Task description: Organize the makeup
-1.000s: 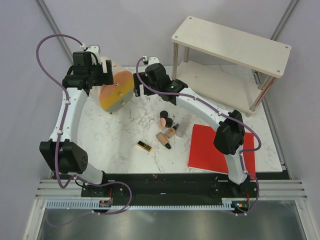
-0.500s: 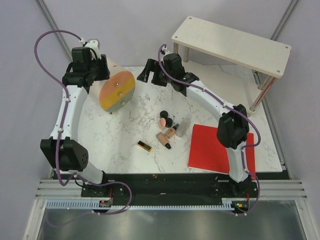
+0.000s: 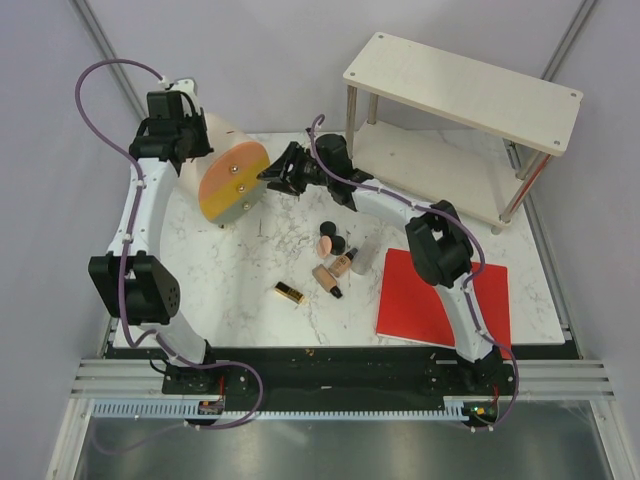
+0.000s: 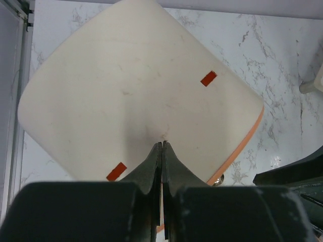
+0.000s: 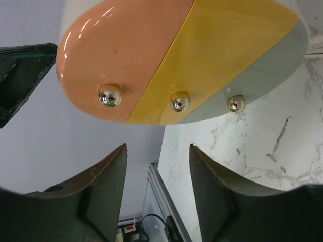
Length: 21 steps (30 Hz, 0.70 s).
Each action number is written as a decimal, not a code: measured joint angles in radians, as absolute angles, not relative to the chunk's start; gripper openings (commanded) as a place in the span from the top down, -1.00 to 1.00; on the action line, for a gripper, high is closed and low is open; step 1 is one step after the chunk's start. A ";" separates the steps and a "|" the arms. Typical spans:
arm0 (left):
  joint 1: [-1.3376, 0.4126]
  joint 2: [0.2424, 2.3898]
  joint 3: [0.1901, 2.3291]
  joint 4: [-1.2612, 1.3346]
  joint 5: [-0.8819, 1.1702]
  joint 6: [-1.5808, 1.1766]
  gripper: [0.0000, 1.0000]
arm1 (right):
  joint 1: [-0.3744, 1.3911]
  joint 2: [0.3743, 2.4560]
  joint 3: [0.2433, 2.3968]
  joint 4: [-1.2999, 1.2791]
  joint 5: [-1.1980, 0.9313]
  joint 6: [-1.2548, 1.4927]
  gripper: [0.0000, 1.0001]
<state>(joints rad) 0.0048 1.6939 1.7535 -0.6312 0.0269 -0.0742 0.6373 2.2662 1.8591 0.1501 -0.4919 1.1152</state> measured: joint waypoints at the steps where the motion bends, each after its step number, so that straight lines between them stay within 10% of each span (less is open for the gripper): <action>1: 0.012 1.694 1.755 -0.631 0.028 -0.078 0.97 | 0.638 2.276 1.859 0.171 -0.500 1.136 -0.09; 21: 0.078 1.741 1.782 -0.612 0.047 -0.115 0.96 | 0.693 2.524 2.122 0.430 -0.564 1.447 -0.10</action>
<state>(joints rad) 0.0784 1.7412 1.7817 -0.6125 0.0475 -0.1146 0.6930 2.5244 2.1216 0.4297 -0.5636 1.4471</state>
